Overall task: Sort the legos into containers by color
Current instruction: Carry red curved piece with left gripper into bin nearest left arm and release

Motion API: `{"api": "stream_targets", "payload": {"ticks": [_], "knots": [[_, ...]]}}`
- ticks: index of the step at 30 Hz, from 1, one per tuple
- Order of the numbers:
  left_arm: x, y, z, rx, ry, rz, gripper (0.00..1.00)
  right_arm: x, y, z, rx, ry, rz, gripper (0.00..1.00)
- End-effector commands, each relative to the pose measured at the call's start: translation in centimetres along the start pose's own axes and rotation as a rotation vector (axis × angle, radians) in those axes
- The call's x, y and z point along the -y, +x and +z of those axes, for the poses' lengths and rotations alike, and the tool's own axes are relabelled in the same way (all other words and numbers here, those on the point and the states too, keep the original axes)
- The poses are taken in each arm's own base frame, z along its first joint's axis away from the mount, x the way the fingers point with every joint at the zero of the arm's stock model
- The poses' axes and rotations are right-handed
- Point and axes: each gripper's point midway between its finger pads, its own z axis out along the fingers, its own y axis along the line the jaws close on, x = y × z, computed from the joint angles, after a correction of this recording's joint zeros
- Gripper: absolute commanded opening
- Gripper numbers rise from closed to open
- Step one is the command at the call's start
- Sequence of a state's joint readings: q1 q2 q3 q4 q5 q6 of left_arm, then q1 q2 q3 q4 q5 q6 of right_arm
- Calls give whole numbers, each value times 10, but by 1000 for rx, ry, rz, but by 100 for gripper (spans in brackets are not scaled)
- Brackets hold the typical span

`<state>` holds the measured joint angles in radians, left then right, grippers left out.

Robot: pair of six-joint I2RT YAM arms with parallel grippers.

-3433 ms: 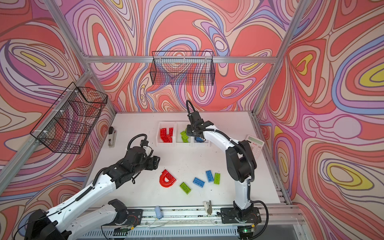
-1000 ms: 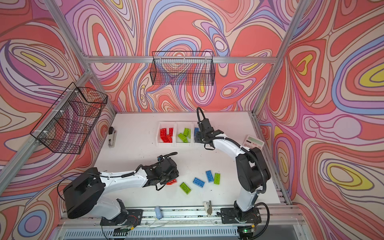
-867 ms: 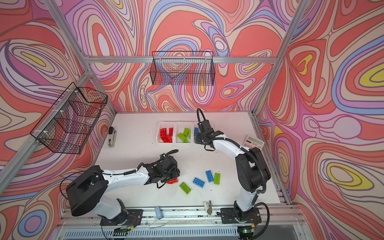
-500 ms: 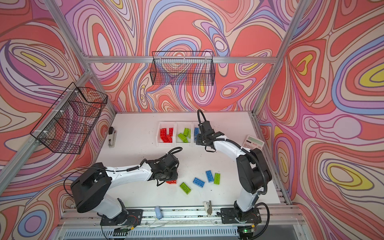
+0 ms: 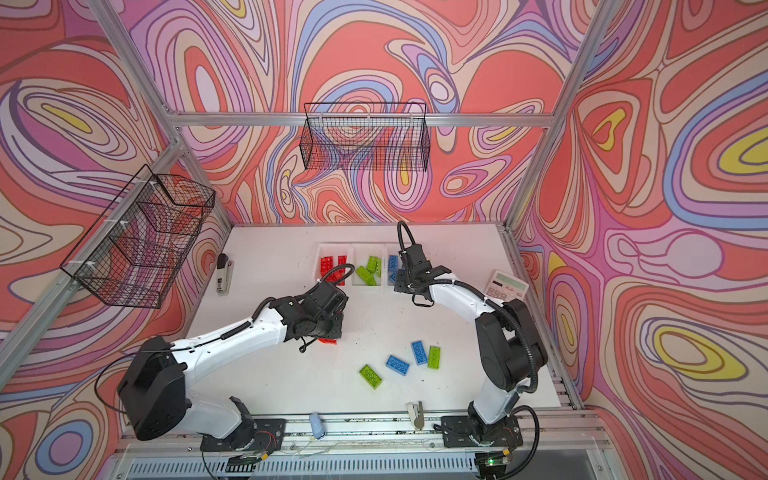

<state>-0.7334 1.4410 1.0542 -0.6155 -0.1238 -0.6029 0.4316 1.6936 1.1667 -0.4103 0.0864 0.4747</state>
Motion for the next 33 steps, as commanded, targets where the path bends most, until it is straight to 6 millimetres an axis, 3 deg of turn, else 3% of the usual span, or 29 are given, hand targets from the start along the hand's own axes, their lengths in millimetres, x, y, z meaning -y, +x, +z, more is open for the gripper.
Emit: {"api": "stream_targets", "payload": {"ticks": [1,6,12,16,21,25,33], "knots": [[-24,-41,-22,85,-77,113,23,5,-5,-15,39,1,28,58],[-23,-113,-16,197,-55,153,23,13,5,-24,37,8,49,58],[-6,-189,24,251,-2,157,23,18,17,-37,34,0,80,58],[-1,-221,56,240,-11,152,24,25,23,-45,37,14,93,58],[-18,-238,76,246,-61,101,25,32,26,-53,45,37,95,58],[-26,-238,86,227,-76,74,28,32,28,-53,37,36,97,58],[-27,-233,83,230,-66,60,61,33,30,-56,20,42,92,58]]}}
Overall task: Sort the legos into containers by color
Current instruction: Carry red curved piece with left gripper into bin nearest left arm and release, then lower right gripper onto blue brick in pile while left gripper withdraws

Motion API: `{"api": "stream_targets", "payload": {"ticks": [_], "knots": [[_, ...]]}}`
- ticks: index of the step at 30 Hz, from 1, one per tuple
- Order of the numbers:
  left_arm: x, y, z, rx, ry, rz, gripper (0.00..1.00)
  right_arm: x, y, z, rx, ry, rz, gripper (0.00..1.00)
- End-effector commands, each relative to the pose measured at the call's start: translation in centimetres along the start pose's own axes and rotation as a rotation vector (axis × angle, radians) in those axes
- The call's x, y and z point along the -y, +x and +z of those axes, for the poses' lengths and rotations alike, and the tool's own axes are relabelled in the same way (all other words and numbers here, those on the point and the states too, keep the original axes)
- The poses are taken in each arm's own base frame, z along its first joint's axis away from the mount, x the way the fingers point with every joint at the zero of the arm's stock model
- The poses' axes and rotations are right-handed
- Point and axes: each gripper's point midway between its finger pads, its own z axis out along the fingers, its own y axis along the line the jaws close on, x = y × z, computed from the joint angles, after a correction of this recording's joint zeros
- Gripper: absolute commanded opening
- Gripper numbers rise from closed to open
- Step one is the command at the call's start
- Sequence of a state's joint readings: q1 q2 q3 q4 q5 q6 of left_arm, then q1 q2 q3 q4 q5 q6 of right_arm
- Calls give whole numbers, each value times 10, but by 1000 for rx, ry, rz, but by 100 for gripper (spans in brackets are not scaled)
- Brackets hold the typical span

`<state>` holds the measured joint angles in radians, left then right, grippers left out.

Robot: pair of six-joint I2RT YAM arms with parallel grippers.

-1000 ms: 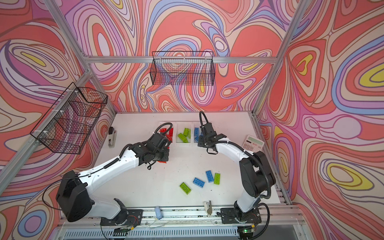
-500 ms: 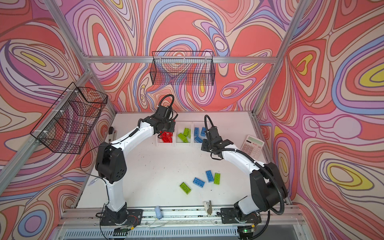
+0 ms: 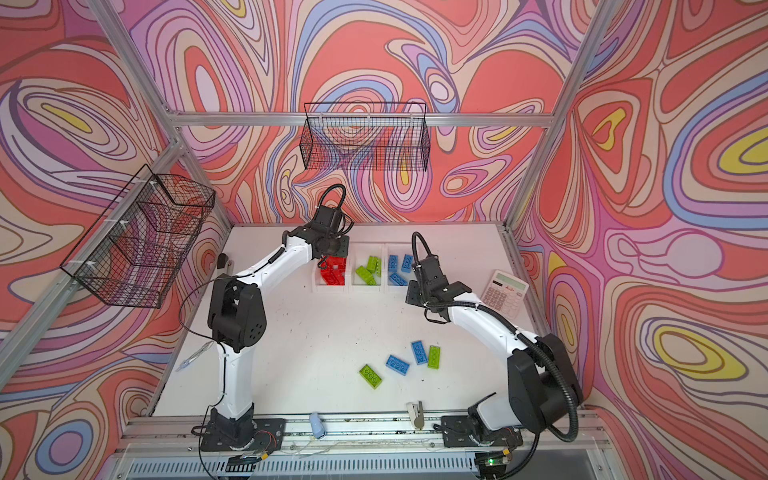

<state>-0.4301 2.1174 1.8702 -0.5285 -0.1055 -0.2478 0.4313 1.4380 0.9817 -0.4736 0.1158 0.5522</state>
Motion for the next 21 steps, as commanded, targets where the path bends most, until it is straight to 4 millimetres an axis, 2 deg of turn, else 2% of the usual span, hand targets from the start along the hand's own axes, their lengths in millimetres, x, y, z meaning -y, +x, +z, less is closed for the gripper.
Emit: {"api": "stream_targets", "payload": {"ticks": [1,6,10,12,16,18,21], "knots": [[-2,1,-4,4,-4,-9,64,7,1,-5,-3,25,13,58],[-2,-6,-22,29,8,-12,67,14,12,-8,-38,41,-14,59],[-5,-21,-63,113,26,0,67,14,38,-12,-123,9,-79,62],[-8,-20,-85,157,41,20,67,8,59,-17,-175,-31,-125,65],[-12,-1,-122,233,88,42,68,-15,104,-33,-273,-114,-218,67],[-19,16,-136,251,91,31,68,-26,128,-41,-320,-135,-274,67],[-27,51,-145,224,102,-10,67,-36,153,-48,-366,-146,-341,67]]}}
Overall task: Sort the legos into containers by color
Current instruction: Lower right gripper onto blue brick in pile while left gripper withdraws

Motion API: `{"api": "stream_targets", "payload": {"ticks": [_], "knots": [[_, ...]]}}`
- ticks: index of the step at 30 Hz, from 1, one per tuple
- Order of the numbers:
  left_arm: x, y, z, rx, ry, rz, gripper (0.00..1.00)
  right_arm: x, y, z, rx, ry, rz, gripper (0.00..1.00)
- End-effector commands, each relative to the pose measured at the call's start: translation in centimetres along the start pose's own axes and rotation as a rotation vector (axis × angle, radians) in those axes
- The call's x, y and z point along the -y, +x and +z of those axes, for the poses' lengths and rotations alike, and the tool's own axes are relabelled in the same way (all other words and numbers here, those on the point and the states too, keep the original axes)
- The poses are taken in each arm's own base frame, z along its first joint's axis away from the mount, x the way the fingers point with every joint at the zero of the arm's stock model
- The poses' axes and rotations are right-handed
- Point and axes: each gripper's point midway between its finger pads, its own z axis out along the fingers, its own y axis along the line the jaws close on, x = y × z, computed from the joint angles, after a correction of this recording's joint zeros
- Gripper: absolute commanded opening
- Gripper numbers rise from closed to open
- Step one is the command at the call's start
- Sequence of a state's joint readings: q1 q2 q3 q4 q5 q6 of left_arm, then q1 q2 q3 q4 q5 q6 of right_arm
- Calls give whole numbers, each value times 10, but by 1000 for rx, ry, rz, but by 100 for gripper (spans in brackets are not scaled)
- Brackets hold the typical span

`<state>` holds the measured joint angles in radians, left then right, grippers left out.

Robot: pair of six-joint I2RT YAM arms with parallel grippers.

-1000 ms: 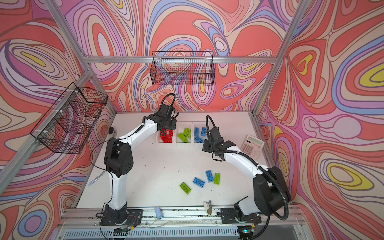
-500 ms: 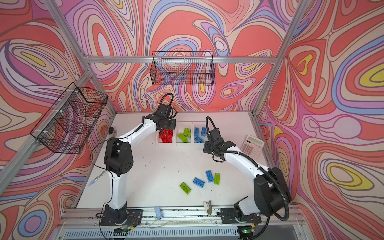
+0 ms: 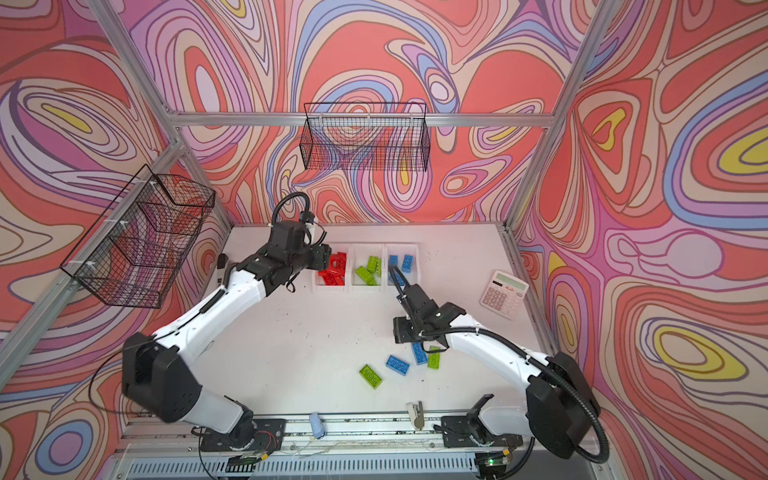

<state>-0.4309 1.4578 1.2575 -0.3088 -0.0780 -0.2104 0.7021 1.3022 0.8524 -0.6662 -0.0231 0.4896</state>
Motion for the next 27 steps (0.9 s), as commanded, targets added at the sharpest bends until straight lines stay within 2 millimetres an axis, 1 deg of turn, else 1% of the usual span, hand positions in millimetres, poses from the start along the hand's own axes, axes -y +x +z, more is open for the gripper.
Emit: {"api": "stream_targets", "payload": {"ticks": [1,3,5,6,8,9,11,15,19,21,23,27], "knots": [[-3,36,-3,-40,23,-31,67,-11,31,1,-88,-10,-49,67],[-6,56,-12,-61,30,-73,67,-16,35,4,-94,10,-65,68],[-10,84,-17,-104,36,-115,67,-20,37,7,-96,33,-89,70],[-11,96,-20,-120,36,-128,67,-18,38,9,-97,53,-99,71],[-19,114,-29,-144,14,-149,67,-16,43,16,-118,68,-113,72],[-23,121,-33,-149,0,-159,67,-18,47,19,-131,64,-123,72],[-26,125,-43,-140,-7,-172,67,-23,52,22,-152,72,-147,72],[-27,122,-53,-111,2,-183,66,-13,55,27,-177,153,-185,73],[-24,120,-53,-110,17,-192,66,-12,58,35,-192,160,-194,73],[-22,120,-52,-113,22,-195,65,-8,61,38,-201,178,-197,72],[-22,121,-52,-114,21,-195,65,-5,63,42,-209,192,-198,71],[-22,121,-51,-115,21,-192,65,-7,67,49,-226,178,-201,66]]}}
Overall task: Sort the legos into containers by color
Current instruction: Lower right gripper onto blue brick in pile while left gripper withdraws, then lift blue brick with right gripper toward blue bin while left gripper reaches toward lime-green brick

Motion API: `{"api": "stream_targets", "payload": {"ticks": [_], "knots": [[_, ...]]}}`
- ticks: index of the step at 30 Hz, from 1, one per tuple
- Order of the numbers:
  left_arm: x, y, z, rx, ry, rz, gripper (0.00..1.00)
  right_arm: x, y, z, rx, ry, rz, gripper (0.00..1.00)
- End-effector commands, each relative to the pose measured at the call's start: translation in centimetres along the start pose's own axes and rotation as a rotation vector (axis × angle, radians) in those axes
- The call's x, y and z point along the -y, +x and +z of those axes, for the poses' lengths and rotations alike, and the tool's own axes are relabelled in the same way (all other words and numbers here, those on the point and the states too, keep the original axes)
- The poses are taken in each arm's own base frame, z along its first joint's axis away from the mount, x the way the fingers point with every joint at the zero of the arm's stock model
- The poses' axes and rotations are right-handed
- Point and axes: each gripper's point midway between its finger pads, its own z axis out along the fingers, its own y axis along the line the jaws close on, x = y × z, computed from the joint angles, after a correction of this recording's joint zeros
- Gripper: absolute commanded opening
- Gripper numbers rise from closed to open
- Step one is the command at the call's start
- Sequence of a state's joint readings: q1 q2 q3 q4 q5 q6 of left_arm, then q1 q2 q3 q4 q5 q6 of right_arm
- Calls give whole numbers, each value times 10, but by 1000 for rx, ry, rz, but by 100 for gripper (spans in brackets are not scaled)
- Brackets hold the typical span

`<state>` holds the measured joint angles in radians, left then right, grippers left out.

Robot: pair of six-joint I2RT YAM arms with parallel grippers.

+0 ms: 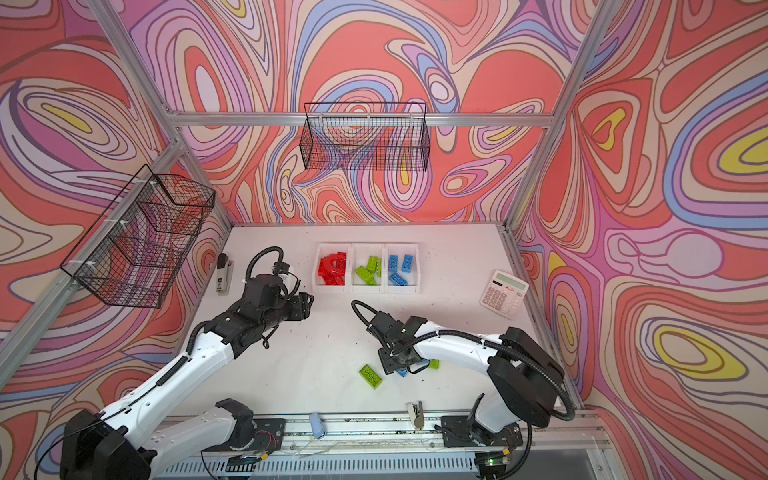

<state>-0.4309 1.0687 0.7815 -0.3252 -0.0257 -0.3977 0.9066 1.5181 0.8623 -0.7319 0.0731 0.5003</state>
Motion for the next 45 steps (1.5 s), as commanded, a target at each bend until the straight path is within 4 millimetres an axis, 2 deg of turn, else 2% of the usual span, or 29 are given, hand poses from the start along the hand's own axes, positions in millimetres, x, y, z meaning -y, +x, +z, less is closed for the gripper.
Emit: {"api": "stream_targets", "payload": {"ticks": [1,9,15,19,24,27,30,34,36,39,42,45], "knots": [[1,-1,1,-1,2,-14,65,1,3,8,-15,18,-8,65],[0,1,1,-6,0,-11,65,2,7,15,-28,18,0,54],[1,1,3,-11,7,-11,63,-2,8,11,-17,-15,26,39],[1,2,2,-10,8,-9,63,-6,3,2,14,-44,46,27],[3,1,-1,-10,18,-4,62,-6,-16,-16,78,-33,69,20],[0,5,-2,-18,9,10,62,5,-41,-33,140,-18,105,18],[0,11,-5,-36,10,35,62,32,-75,-48,211,-25,192,18],[22,21,-17,-43,81,190,63,66,-136,-75,364,-54,319,18],[40,29,-25,-60,141,287,64,76,-167,-84,432,-68,346,20],[62,44,-37,-99,221,421,66,96,-209,-84,479,-68,372,21],[72,63,-46,-143,267,513,67,116,-249,-78,528,-92,395,22],[81,81,-50,-173,304,595,68,125,-286,-57,540,-134,417,22]]}}
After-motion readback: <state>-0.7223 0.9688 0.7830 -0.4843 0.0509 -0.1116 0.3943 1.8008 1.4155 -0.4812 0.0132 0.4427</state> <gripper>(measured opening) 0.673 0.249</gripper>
